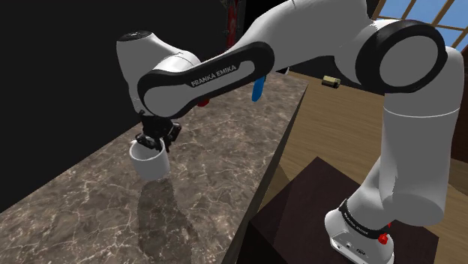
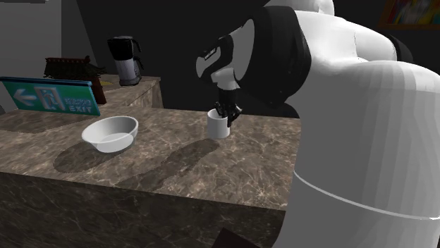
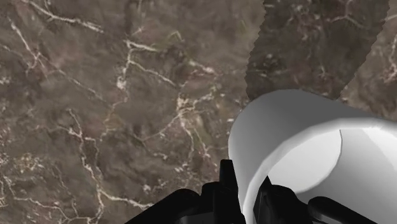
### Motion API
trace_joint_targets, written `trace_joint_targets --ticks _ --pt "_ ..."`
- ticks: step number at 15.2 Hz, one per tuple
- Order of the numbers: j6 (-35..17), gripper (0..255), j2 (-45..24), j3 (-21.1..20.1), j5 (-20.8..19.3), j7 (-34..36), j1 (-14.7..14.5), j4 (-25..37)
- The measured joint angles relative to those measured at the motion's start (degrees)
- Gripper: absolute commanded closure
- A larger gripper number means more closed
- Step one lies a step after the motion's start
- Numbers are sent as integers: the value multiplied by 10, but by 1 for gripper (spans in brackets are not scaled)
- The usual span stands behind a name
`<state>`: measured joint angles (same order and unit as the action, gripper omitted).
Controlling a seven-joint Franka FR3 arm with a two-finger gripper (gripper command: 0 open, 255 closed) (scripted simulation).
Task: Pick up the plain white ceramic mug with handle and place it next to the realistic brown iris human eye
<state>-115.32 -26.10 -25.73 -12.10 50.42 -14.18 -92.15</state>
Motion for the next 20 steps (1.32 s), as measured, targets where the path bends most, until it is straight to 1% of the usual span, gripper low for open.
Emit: trace_joint_targets --ticks 15,20 --pt "100 255 30 -9 17 -11 0 74" --pt "138 255 29 -10 18 -13 -4 112"
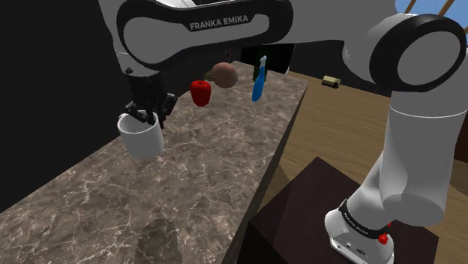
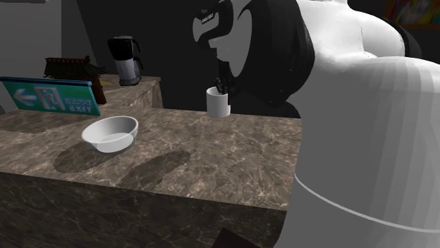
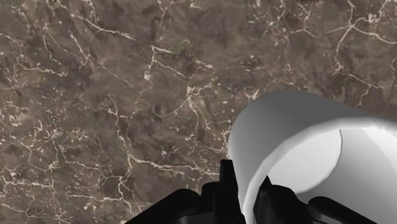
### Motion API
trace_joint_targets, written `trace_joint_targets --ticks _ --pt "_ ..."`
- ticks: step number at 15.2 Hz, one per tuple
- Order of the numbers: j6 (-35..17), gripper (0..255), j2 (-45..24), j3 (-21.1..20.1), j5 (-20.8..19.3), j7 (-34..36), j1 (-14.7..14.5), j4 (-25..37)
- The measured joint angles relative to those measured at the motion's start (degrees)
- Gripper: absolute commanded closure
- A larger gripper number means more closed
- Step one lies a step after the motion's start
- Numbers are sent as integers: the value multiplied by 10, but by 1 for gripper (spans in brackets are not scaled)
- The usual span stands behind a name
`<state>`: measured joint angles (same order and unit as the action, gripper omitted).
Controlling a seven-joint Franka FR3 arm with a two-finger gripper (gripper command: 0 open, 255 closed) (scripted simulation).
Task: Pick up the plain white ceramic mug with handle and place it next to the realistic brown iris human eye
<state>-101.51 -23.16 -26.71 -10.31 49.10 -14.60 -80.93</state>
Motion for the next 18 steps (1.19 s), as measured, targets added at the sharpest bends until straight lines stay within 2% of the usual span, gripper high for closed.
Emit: trace_joint_targets --ticks 13,15,18 --pt "108 255 -16 -2 -5 -3 -18 125" --pt "112 255 -9 1 -1 -17 -6 123" --pt "98 255 16 8 11 -53 30 86"
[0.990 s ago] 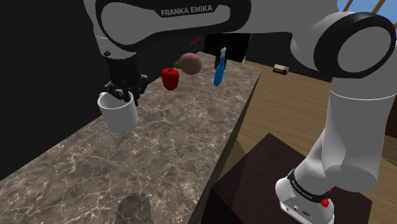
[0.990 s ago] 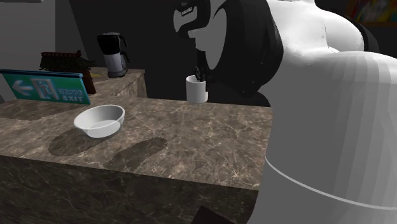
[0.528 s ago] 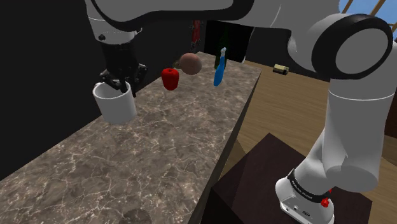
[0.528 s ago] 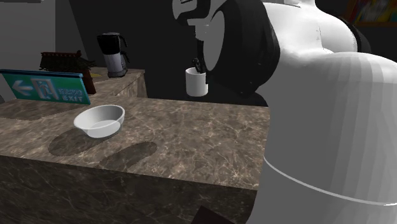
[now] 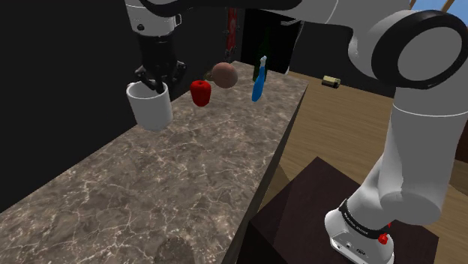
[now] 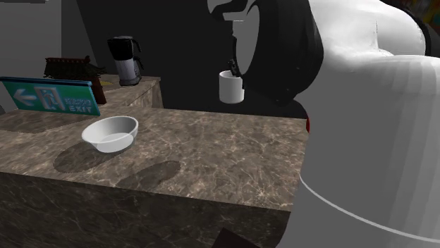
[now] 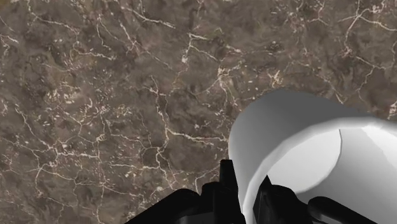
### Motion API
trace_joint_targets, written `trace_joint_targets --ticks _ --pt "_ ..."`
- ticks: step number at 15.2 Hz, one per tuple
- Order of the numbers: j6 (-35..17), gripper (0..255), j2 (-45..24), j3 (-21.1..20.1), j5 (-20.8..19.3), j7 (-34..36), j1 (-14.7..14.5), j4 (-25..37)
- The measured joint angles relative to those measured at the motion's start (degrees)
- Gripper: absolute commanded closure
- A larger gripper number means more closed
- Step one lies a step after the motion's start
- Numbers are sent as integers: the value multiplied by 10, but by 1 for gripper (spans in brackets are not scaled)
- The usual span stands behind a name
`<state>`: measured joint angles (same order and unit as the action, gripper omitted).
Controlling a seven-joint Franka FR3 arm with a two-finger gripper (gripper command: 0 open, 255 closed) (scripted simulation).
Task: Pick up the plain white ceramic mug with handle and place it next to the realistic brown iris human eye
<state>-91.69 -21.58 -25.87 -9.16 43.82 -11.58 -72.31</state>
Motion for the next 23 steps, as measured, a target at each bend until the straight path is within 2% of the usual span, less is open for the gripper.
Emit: trace_joint_targets --ticks 10,16,23 --pt "-13 255 34 35 23 -126 98 -40" --pt "-3 255 14 58 24 -197 143 -8" --pt "21 255 -30 83 20 -275 189 60"
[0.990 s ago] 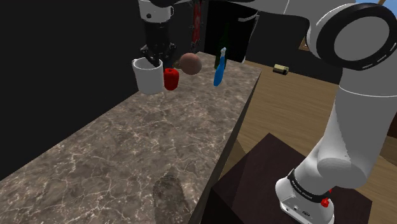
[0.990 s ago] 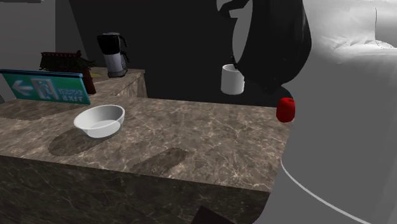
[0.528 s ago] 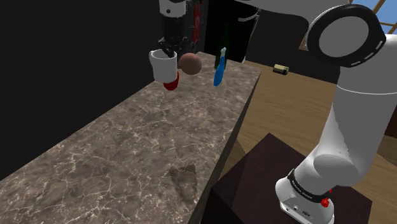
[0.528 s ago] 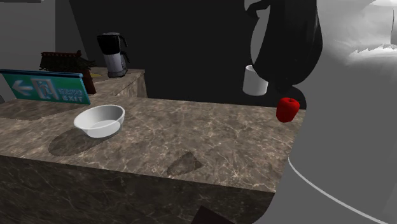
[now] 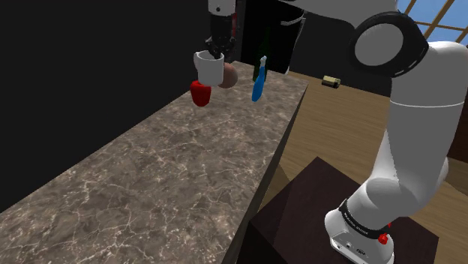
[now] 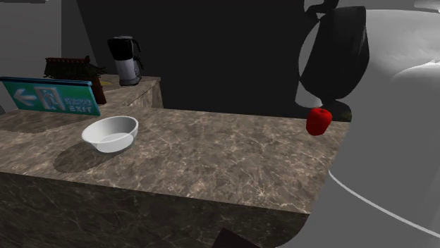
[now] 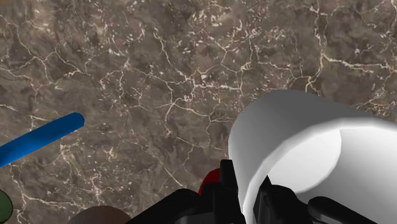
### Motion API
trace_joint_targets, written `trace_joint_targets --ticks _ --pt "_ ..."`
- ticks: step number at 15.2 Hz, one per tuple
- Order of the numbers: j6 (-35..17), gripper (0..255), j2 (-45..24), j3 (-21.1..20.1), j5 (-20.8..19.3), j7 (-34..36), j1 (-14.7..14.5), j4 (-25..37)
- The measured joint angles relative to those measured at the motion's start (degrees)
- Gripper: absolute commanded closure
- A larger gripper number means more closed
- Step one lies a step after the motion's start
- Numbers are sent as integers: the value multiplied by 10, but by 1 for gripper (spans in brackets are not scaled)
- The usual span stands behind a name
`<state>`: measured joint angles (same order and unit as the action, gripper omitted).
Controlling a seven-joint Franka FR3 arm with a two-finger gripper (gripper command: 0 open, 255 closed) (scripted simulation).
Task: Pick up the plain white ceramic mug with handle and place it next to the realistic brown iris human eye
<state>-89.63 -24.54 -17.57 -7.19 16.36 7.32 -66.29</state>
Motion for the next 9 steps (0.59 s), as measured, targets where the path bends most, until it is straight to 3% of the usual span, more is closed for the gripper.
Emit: trace_joint_targets --ticks 6,9 --pt "44 255 -78 20 -11 -64 29 123" --pt "93 255 -145 31 -19 -96 33 240"
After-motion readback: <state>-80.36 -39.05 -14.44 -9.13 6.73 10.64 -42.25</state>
